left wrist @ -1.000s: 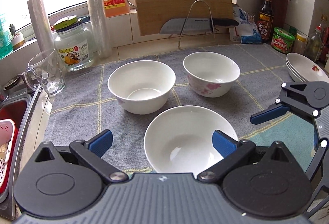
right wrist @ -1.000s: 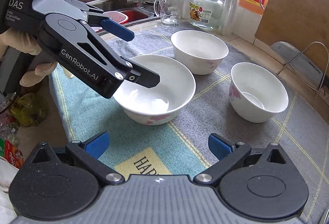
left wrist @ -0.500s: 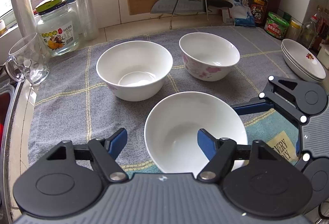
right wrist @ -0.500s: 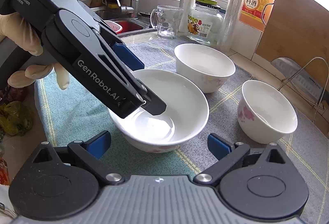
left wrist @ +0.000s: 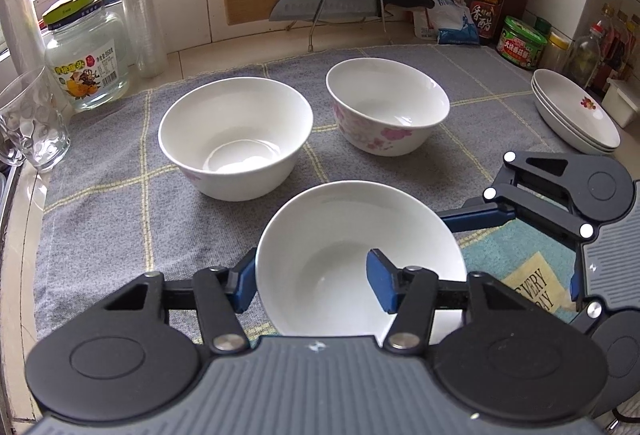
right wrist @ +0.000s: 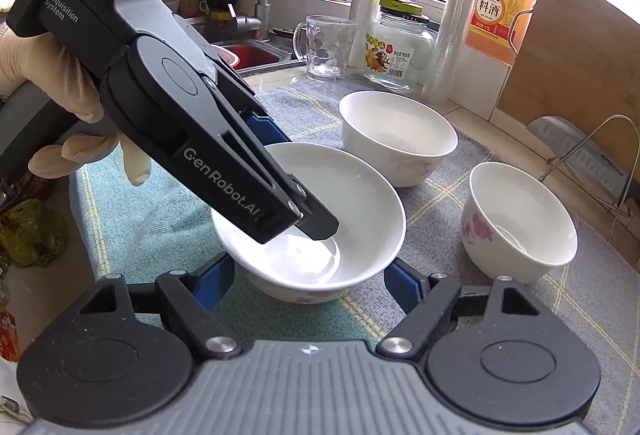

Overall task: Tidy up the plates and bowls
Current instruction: 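Carry the white bowl with the left gripper beside the other bowls and release, then withdraw the left gripper from the bowl while the right gripper moves toward another white bowl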

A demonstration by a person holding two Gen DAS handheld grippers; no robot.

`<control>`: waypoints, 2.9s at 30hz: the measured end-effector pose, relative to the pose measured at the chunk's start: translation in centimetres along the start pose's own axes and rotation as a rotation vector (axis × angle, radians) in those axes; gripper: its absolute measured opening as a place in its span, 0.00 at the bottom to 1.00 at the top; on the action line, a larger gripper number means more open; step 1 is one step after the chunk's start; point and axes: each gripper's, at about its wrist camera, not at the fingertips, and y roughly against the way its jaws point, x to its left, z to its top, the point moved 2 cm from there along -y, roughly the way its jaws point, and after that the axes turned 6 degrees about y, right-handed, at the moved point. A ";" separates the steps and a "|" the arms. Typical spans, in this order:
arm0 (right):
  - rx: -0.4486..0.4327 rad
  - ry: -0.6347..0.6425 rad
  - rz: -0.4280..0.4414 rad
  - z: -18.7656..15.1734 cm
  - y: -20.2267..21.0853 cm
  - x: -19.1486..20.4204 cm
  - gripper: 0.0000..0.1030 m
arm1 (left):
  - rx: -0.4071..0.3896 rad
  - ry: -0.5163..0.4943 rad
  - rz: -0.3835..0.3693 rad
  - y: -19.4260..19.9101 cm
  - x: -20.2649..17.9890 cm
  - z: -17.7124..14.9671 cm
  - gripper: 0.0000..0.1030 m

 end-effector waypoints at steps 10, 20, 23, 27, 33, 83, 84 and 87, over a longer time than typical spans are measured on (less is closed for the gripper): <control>0.016 -0.011 0.006 -0.3 1.4 -0.3 0.83 | 0.002 -0.009 -0.031 0.5 -1.1 0.1 0.54; 0.042 -0.053 -0.041 -2.3 4.8 -2.6 0.83 | -0.010 -0.059 -0.119 0.0 -5.0 1.3 0.54; 0.054 -0.070 -0.064 -3.2 5.8 -3.4 0.83 | -0.011 -0.080 -0.148 -0.5 -6.6 1.8 0.54; 0.071 -0.089 -0.093 -4.3 7.0 -4.4 0.83 | -0.008 -0.102 -0.179 -1.3 -8.5 2.3 0.54; 0.095 -0.119 -0.116 -6.1 8.2 -5.8 0.83 | 0.003 -0.129 -0.214 -2.3 -11.0 2.7 0.54; 0.049 -0.185 -0.080 -6.6 10.6 -9.1 1.00 | -0.145 -0.035 -0.088 -0.9 -9.4 3.3 0.91; 0.053 -0.191 -0.077 -6.5 10.5 -9.3 1.00 | -0.147 -0.029 -0.085 -1.0 -9.1 3.4 0.91; 0.075 -0.181 -0.098 -6.0 9.9 -10.1 1.00 | -0.157 -0.023 -0.061 -1.3 -8.6 3.7 0.91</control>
